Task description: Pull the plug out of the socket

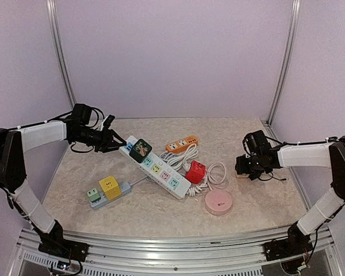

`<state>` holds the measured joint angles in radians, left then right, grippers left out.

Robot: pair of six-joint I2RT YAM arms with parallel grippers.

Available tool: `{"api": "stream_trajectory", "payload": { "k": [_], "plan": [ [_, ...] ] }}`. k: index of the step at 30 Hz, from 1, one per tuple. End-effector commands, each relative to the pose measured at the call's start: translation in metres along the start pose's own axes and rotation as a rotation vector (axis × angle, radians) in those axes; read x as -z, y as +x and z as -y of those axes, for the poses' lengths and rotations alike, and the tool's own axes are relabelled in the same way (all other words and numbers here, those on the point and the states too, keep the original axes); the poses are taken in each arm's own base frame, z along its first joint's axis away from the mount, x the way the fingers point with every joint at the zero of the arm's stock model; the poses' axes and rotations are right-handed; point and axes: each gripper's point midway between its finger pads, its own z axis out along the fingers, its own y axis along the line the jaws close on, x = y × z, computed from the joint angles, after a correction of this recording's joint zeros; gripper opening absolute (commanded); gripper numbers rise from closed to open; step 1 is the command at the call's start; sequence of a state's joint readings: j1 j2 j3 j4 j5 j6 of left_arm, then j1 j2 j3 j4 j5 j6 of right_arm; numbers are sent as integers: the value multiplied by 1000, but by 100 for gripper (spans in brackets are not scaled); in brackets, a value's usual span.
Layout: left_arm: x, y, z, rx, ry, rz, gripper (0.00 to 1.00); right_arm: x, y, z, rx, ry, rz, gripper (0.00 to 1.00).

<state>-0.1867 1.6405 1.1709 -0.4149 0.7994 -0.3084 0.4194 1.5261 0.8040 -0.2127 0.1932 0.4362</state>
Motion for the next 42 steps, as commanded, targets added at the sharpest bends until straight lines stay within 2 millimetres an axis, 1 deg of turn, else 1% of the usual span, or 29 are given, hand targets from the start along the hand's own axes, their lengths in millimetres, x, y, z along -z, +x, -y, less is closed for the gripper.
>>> {"api": "stream_trajectory", "payload": {
  "k": [1, 3, 4, 7, 14, 18, 22, 26, 28, 31, 35, 39, 41, 42],
  "plan": [
    [7, -8, -9, -74, -78, 44, 8, -3, 0, 8, -19, 30, 3, 39],
    [7, -8, -9, -75, -76, 44, 8, -2, -1, 9, -21, 35, 6, 51],
    [7, -8, -9, -75, -76, 43, 8, -2, -1, 9, -21, 36, 5, 53],
    [7, -8, -9, -75, -76, 43, 8, -2, -1, 8, -22, 33, 4, 57],
    [8, -9, -8, -79, -77, 46, 8, -2, 0, 8, -24, 33, 4, 77],
    [8, -9, -8, -79, -78, 47, 8, 2, -4, 10, -21, 36, 16, 85],
    [8, -9, -8, -80, -79, 48, 8, 12, -10, 10, -17, 37, 37, 91],
    [9, -9, -7, -82, -76, 50, 8, 32, -24, 11, -12, 27, 81, 93],
    [9, -9, -5, -84, -74, 51, 8, 46, -33, 5, 1, -11, 121, 92],
    [9, -9, -3, -87, -69, 53, 8, 74, -53, -18, 54, -129, 217, 92],
    [9, -9, 0, -91, -59, 52, 8, 118, -74, -66, 176, -303, 354, 92],
    [9, -9, 2, -98, -53, 54, 8, 160, -81, -123, 319, -465, 486, 93],
    [10, -9, 4, -103, -51, 56, 8, 174, -77, -149, 373, -530, 524, 93],
    [10, -10, 5, -106, -50, 59, 8, 182, -78, -163, 389, -568, 555, 93]
  ]
}}
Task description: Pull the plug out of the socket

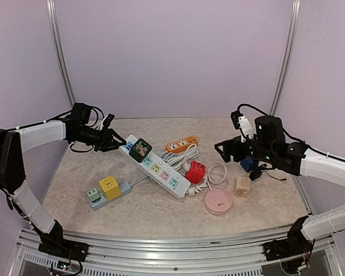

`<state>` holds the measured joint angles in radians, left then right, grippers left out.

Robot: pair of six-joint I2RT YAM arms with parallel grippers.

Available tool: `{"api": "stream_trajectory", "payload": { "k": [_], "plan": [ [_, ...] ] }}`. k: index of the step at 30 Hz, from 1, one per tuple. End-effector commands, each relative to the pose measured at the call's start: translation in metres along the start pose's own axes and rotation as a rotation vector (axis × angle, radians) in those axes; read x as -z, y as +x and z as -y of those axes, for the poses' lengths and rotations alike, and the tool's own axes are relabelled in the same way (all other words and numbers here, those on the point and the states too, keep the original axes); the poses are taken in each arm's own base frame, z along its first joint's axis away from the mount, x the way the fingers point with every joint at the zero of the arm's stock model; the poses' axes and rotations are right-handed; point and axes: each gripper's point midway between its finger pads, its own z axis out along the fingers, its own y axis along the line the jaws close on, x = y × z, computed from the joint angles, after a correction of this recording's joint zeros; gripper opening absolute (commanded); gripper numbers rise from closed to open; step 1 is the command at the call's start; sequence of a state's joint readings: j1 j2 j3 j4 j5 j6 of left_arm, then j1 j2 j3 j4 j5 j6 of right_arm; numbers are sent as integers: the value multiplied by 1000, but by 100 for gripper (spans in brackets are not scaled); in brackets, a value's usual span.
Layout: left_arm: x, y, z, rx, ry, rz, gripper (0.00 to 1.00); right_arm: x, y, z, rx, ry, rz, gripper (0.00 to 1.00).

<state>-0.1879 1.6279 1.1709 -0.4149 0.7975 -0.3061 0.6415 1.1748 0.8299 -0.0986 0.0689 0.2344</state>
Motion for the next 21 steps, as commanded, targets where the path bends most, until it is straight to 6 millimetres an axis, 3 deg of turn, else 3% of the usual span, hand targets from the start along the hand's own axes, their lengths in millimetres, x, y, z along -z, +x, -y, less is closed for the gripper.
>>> {"api": "stream_trajectory", "payload": {
  "k": [1, 5, 11, 17, 21],
  "plan": [
    [8, -8, 1, -95, -51, 51, 8, 6, -40, -67, 128, -189, 157, 93],
    [10, -9, 6, -106, -45, 57, 8, -5, -46, -119, 191, -296, 199, 93],
    [12, -9, 15, -125, -23, 67, 8, -28, -47, -179, 307, -370, 238, 93],
    [12, -6, 31, -168, 13, 76, 8, -57, -44, -219, 398, -408, 248, 93],
    [9, -2, 40, -192, 34, 68, 8, -69, -40, -235, 429, -425, 250, 94]
  ]
}}
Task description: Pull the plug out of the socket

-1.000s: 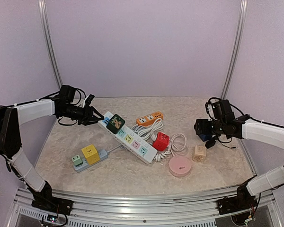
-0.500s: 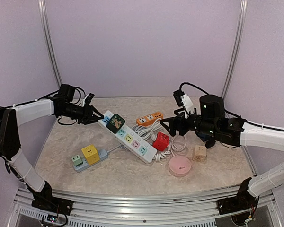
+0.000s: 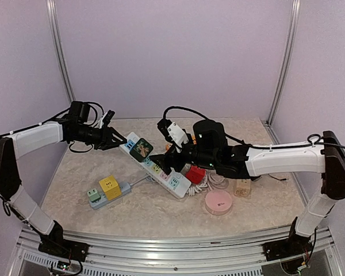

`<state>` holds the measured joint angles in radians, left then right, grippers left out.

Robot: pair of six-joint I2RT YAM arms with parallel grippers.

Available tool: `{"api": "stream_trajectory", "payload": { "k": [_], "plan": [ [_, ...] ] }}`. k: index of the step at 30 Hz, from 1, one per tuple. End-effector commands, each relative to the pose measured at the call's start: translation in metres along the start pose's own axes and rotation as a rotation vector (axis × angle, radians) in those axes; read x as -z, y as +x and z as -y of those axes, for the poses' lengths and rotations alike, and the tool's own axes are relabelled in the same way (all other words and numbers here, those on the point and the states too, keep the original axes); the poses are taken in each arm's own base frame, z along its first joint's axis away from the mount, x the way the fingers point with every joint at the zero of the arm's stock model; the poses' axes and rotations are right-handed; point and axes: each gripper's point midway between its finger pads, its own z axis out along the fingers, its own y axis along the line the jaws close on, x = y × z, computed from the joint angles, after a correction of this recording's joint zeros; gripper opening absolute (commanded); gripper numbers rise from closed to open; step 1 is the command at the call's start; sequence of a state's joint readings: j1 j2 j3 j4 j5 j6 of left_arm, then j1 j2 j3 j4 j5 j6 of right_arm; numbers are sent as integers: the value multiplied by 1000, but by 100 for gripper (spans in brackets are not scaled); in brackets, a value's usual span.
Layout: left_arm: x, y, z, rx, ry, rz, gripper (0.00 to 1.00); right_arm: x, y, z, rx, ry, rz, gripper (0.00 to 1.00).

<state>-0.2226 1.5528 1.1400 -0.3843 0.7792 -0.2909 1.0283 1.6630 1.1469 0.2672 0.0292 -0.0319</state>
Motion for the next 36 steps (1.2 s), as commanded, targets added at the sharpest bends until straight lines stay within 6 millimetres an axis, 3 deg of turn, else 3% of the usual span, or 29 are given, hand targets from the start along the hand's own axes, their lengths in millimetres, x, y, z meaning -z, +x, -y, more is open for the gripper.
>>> {"api": "stream_trajectory", "payload": {
  "k": [1, 19, 25, 36],
  "plan": [
    [1, -5, 18, -110, 22, 34, 8, -17, -15, -9, 63, -10, 48, 94],
    [-3, 1, 42, -179, 77, 26, 8, -67, 13, -11, 117, 62, -26, 93],
    [-4, 2, 46, -190, 88, 22, 8, -78, 13, -18, 88, 31, -13, 88],
    [-9, 6, 49, -197, 94, 7, 8, -88, 14, -26, 68, -17, -12, 29]
  ]
}}
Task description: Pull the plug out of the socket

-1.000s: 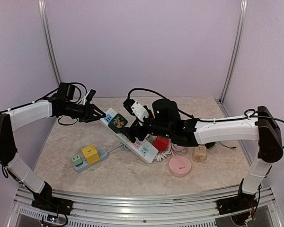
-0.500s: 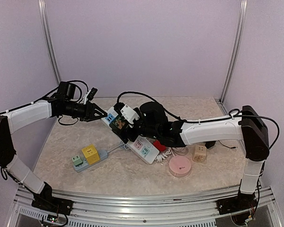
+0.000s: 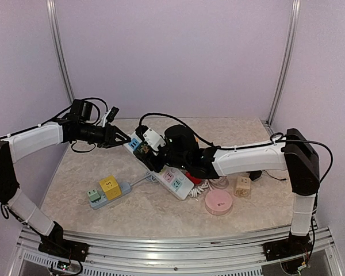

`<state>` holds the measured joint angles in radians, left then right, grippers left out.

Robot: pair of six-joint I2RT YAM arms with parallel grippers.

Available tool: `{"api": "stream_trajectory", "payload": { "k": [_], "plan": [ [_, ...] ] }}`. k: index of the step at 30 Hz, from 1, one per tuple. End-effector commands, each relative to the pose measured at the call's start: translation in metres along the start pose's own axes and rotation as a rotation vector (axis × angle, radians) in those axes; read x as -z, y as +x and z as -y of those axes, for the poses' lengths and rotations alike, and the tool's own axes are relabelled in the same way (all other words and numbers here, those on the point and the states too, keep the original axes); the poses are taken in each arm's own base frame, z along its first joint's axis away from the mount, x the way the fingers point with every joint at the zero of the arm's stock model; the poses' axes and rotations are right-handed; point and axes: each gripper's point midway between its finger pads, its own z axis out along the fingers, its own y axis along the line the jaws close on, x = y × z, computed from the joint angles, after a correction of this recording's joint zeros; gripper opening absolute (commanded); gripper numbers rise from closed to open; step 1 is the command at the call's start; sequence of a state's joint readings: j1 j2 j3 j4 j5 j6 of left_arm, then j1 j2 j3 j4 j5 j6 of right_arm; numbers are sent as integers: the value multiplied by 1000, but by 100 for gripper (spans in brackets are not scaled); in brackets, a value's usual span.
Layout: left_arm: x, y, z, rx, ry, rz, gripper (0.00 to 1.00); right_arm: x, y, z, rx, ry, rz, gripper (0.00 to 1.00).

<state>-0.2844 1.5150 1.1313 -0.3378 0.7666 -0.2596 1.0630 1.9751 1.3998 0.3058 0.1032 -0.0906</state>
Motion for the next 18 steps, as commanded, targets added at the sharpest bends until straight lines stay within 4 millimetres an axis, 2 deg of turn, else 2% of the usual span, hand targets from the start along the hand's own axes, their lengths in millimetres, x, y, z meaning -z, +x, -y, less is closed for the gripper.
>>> {"api": "stream_trajectory", "payload": {
  "k": [1, 6, 18],
  "plan": [
    [-4, 3, 22, -83, 60, -7, 8, -6, -8, -13, -2, -55, 21, 23],
    [-4, 4, 23, -86, 64, -8, 8, -1, -9, -12, -27, -72, 31, 0],
    [-5, 5, 26, -95, 76, -14, 8, 7, -7, -3, -94, -117, 48, 0]
  ]
}}
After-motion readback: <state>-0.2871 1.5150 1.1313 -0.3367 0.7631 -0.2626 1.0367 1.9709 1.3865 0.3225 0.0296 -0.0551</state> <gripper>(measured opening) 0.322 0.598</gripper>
